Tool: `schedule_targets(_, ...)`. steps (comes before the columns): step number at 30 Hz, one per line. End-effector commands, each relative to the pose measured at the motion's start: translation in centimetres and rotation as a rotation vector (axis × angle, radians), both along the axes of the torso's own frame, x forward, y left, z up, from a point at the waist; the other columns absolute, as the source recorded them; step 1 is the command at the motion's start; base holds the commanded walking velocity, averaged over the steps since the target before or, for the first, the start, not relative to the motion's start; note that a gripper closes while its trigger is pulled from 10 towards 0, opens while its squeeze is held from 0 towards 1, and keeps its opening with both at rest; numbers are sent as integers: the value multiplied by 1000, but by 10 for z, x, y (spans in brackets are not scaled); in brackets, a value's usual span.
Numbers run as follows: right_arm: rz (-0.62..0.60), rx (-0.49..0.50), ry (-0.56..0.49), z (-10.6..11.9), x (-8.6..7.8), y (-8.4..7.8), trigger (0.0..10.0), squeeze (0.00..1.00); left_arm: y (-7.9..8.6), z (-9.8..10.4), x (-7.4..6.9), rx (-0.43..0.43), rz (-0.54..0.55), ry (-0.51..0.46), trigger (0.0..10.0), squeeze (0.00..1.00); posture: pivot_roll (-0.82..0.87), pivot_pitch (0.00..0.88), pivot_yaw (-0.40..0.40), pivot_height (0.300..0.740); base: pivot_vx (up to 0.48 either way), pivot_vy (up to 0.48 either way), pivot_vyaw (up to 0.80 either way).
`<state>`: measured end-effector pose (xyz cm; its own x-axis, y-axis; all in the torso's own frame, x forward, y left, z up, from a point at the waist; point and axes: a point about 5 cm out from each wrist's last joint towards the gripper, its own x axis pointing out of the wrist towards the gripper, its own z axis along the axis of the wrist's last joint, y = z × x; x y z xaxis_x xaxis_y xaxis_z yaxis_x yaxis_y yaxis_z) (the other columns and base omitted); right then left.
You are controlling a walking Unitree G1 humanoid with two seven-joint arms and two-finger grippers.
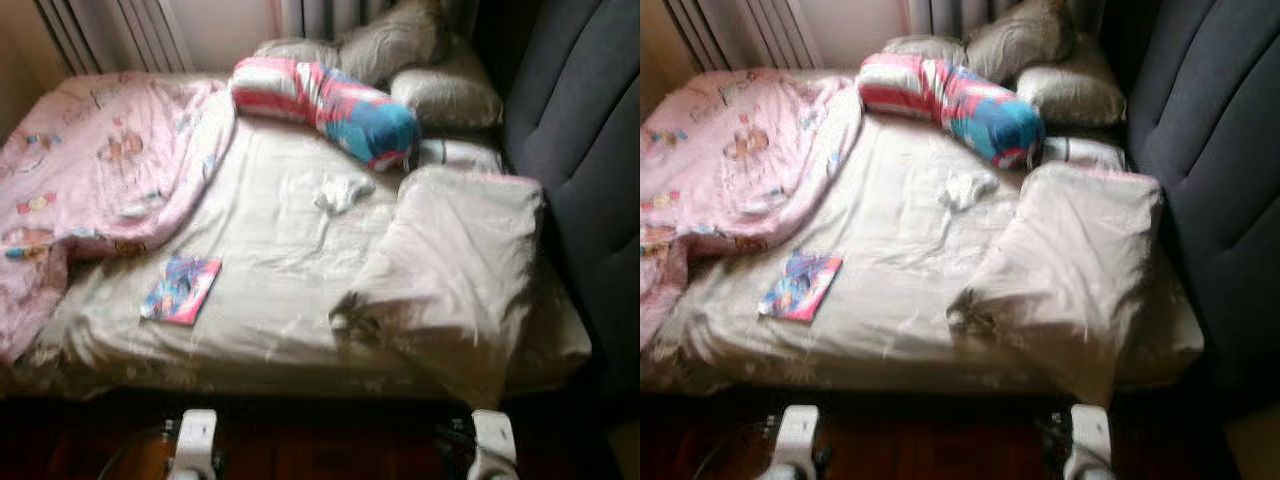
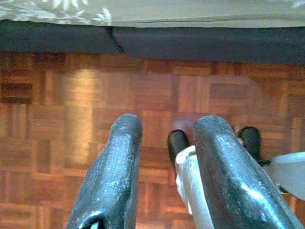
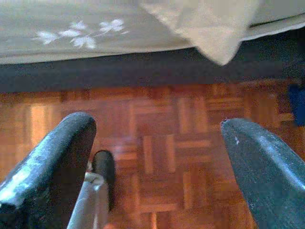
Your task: Clean up the room
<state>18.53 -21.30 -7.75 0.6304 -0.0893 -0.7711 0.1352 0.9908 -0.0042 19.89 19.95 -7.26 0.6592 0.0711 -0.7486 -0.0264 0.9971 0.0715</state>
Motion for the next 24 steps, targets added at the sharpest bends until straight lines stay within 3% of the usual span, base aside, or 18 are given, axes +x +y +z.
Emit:
schedule_targets(1,-15,19,13,-3,-5,4,10000,0,3,-4,-8,20,-12,38,10000,0,-36,87,3,740,0,-341,0)
schedule_targets(8,-8,23,21,-5,-5,11,10000,0,5,-5,-10,17,-3,42,10000,0,-39,78,1,740,0,-124,0)
schedule_targets(15,-10,19,26,-5,-8,6,10000,0,6,-4,-10,8,2,35,10000,0,-40,77,-3,740,0,0,0)
schedule_targets(21,-34,18,13,-4,-11,-2,10000,0,3,10,15,-15,3,-73,10000,0,-44,93,-12,740,0,0,0)
schedule_targets(24,-36,17,8,-3,-4,5,10000,0,-1,19,29,-22,-7,-122,10000,0,-45,97,-14,740,0,0,-177)
